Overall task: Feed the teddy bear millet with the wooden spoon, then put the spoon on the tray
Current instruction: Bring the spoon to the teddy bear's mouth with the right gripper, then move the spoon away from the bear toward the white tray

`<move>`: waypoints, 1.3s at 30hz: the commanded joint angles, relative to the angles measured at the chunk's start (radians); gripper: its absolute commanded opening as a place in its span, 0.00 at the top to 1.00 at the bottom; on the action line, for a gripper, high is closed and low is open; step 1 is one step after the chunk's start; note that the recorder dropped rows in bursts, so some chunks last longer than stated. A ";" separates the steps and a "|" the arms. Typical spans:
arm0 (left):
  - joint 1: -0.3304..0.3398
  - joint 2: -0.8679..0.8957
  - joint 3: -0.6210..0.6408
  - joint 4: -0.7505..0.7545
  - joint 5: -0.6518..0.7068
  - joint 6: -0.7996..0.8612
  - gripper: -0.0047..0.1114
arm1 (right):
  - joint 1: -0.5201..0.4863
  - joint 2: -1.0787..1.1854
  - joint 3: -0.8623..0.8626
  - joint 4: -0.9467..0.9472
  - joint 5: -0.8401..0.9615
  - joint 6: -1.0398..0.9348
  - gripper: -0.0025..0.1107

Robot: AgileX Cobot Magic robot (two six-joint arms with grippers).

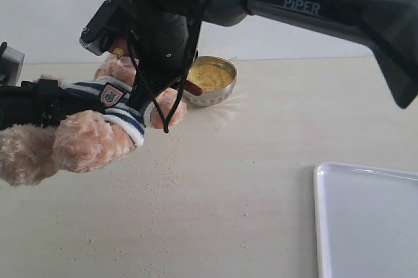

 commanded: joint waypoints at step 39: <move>0.004 -0.001 0.000 -0.133 -0.053 0.101 0.92 | -0.469 -0.337 0.141 0.464 0.080 -0.094 0.98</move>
